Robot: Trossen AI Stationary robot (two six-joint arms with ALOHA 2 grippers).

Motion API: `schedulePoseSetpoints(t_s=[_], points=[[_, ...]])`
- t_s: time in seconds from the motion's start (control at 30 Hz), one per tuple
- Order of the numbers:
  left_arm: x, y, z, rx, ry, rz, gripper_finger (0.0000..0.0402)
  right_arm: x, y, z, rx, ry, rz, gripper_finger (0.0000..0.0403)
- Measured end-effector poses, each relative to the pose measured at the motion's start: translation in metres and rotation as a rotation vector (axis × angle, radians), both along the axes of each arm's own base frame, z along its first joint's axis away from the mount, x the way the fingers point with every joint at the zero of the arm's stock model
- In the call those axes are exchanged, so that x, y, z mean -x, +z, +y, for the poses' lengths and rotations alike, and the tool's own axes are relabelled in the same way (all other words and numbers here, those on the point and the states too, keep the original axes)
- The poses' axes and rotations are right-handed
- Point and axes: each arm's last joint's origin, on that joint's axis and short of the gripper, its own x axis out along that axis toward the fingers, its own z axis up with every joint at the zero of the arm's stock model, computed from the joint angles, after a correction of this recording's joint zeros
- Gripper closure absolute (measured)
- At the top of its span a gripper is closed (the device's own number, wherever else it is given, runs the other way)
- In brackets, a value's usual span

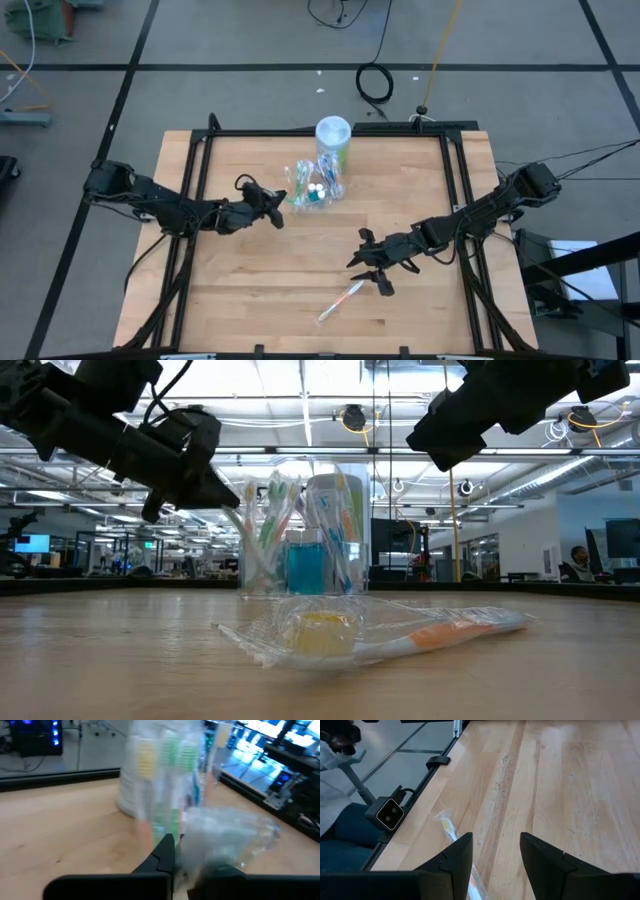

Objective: Pick & Place toothbrushing station
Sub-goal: Put the green toothbrush into the transparent organizer

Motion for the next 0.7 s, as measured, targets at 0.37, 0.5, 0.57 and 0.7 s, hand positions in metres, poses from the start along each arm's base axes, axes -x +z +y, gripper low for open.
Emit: schedulePoseSetpoints(t_s=[0.37,0.5,0.57,0.7], points=[[-0.017,0.04,0.006,-0.129,-0.153,-0.053,0.0393,0.0,0.0,0.0,0.0,0.0,0.0,0.0247],[-0.029,0.051,0.016,-0.066,-0.172,0.112,0.0388,0.0,0.0,0.0,0.0,0.0,0.001,0.0247],[-0.035,0.061,0.023,-0.023,-0.185,0.185,0.0391,0.0,0.0,0.0,0.0,-0.001,0.0,0.0247],[-0.043,0.071,0.033,0.03,-0.207,0.285,0.0394,0.0,0.0,0.0,0.0,-0.001,0.0,0.0247]])
